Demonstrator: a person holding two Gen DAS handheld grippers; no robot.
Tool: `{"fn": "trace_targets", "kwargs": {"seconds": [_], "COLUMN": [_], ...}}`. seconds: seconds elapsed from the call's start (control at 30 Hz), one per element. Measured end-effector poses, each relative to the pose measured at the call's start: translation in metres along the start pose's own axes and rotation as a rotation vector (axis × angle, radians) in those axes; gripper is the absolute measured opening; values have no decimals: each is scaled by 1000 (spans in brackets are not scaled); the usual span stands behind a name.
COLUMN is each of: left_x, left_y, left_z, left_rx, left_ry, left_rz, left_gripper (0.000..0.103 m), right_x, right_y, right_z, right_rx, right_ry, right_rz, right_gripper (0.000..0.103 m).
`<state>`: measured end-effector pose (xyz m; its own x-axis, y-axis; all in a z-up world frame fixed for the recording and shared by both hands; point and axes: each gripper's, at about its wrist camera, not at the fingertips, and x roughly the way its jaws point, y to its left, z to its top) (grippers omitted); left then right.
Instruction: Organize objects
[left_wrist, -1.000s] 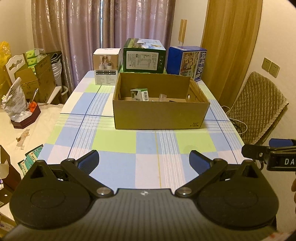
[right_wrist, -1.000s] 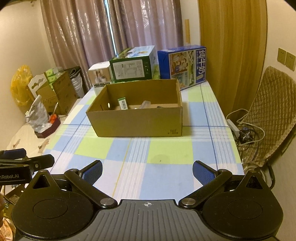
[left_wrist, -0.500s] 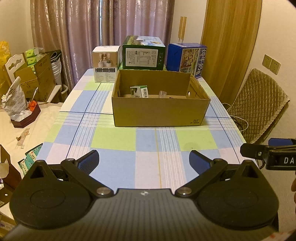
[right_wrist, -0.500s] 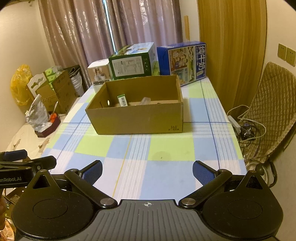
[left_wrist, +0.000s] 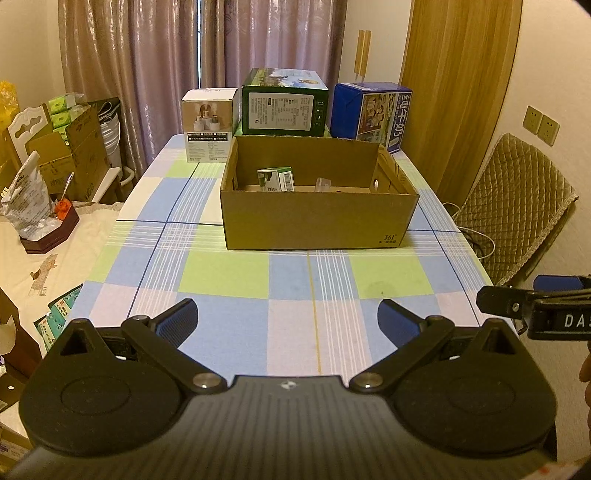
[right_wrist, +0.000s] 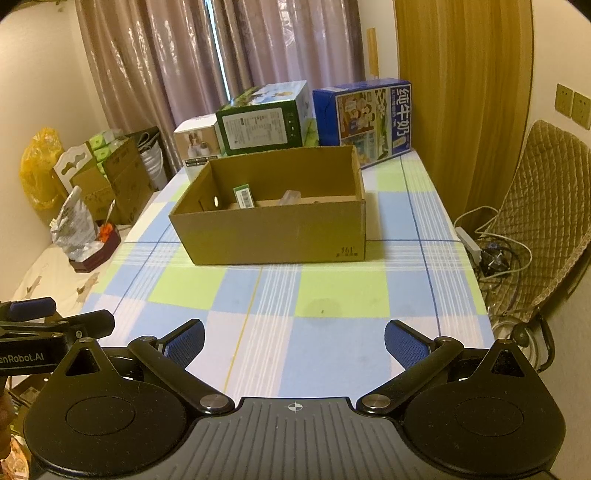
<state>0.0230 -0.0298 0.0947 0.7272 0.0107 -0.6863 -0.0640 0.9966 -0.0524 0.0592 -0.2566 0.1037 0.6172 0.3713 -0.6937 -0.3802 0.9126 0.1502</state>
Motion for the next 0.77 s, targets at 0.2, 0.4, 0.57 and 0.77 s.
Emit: {"fn": "trace_targets", "kwargs": {"seconds": [0.2, 0.4, 0.57, 0.77], "left_x": [1, 3, 4, 3], "left_y": [-1, -1, -1, 4], "left_z": [0, -1, -2, -4], "left_rx": [2, 1, -4, -31], "left_ry": [0, 3, 6, -2], "left_rz": [-2, -5, -9, -12], "left_gripper": [102, 102, 102, 102], "right_x": [0, 1, 1, 1], "right_y": [0, 1, 1, 1], "right_z": [0, -1, -1, -1], "right_rx": [-1, -1, 0, 1], "right_ry": [0, 2, 2, 3], "right_rz": [0, 0, 0, 0], "right_gripper": [101, 101, 101, 101]}}
